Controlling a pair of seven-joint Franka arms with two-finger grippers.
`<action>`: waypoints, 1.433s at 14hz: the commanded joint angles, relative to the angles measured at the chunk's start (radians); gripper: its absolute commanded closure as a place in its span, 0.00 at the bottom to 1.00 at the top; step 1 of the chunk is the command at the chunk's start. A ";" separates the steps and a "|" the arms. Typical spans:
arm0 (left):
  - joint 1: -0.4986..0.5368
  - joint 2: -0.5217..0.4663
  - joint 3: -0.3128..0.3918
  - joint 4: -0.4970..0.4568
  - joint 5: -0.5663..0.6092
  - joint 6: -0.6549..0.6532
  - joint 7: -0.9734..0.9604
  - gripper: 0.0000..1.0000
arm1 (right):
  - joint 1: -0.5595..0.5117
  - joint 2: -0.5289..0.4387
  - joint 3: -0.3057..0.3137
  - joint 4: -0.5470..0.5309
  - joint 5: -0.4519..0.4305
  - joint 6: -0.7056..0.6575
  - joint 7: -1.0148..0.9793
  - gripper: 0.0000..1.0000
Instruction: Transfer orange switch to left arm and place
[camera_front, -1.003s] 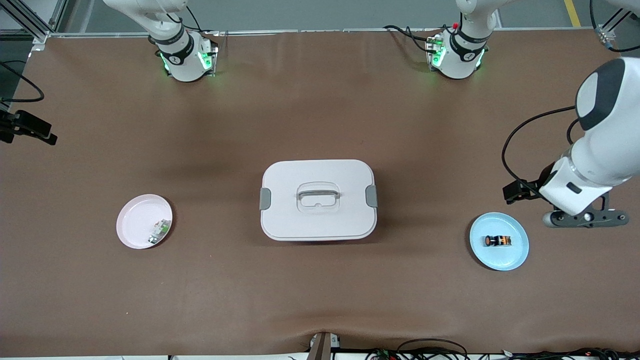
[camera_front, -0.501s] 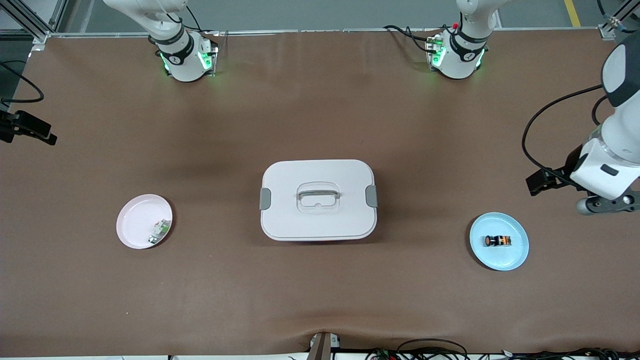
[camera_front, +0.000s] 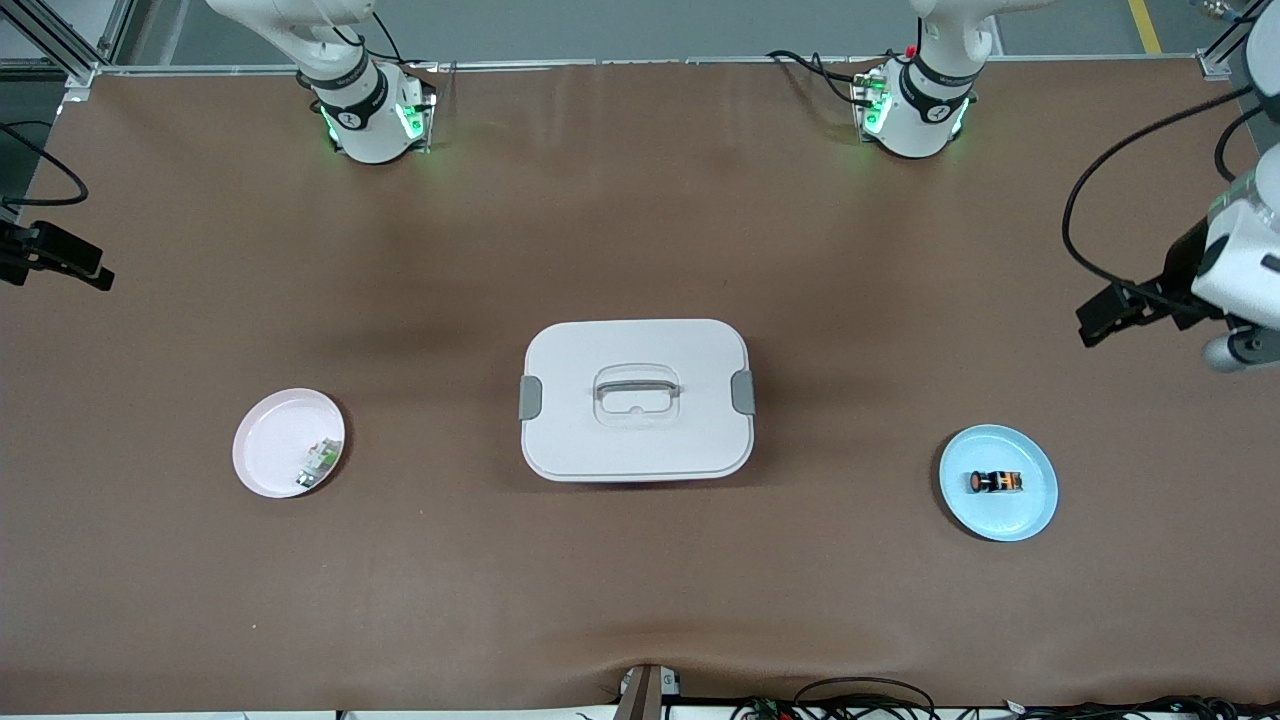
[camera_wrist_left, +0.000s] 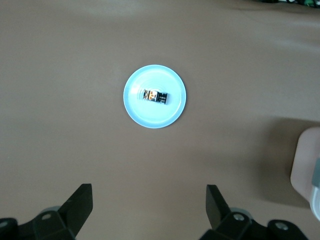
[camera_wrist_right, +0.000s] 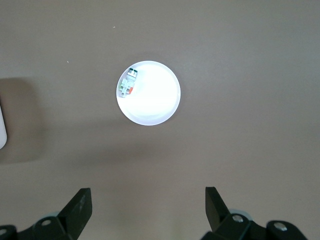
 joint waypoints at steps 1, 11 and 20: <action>-0.064 -0.109 0.093 -0.105 -0.038 0.003 0.081 0.00 | 0.003 -0.010 0.003 -0.001 -0.003 -0.008 0.017 0.00; -0.072 -0.257 0.117 -0.196 -0.128 -0.081 0.132 0.00 | 0.004 -0.010 0.005 -0.001 -0.003 -0.008 0.017 0.00; -0.075 -0.235 0.101 -0.170 -0.168 -0.103 0.130 0.00 | 0.004 -0.008 0.005 -0.001 -0.005 -0.007 0.015 0.00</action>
